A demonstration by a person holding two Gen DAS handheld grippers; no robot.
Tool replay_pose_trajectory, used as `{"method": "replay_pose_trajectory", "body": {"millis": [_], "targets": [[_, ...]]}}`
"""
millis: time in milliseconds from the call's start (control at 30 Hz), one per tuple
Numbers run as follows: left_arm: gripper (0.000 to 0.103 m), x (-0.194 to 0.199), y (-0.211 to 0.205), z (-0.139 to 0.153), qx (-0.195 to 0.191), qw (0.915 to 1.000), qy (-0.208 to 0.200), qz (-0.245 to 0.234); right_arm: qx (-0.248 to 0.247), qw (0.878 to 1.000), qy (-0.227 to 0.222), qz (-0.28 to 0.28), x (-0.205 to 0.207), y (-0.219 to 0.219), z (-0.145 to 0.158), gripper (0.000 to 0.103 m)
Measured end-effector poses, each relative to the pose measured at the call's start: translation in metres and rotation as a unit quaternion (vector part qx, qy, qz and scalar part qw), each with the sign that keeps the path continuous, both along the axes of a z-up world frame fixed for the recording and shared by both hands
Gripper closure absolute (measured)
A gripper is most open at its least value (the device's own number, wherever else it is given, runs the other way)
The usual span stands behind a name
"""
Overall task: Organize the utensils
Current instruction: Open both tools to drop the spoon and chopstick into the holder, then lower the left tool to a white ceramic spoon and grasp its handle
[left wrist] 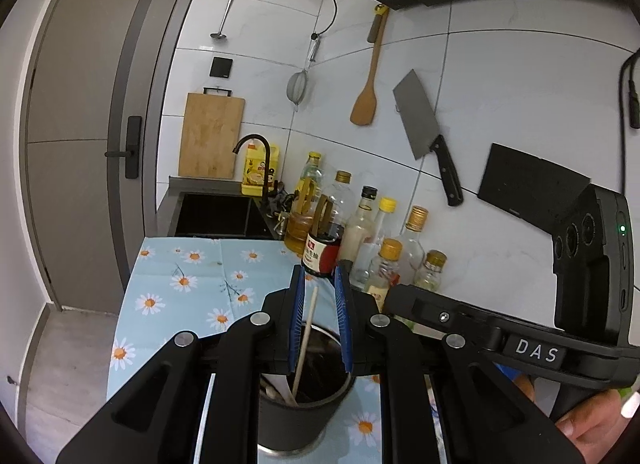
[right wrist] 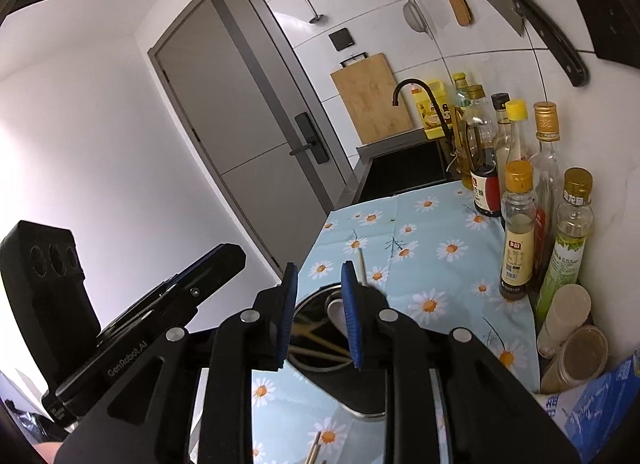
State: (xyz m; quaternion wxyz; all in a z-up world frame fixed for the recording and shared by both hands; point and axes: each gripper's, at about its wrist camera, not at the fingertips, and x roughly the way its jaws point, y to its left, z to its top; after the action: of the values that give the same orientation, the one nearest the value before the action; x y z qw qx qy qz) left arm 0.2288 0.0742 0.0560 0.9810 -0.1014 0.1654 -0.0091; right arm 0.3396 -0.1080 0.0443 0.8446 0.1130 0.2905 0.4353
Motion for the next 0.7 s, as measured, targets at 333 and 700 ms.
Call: {"method": "replay_pose_trajectory", "body": {"millis": [333,700], "targets": [[0.075,-0.034,-0.008,-0.013,0.022,0.9993,0.025,-0.018,0.002,1.000,0.018,-0.012,-0.037,-0.032,-0.010,0.068],[0.073,-0.047,-0.032,-0.052,0.052,0.9884,0.114,-0.086,-0.010,0.995,0.087,-0.036,-0.066,-0.073,-0.053,0.067]]}}
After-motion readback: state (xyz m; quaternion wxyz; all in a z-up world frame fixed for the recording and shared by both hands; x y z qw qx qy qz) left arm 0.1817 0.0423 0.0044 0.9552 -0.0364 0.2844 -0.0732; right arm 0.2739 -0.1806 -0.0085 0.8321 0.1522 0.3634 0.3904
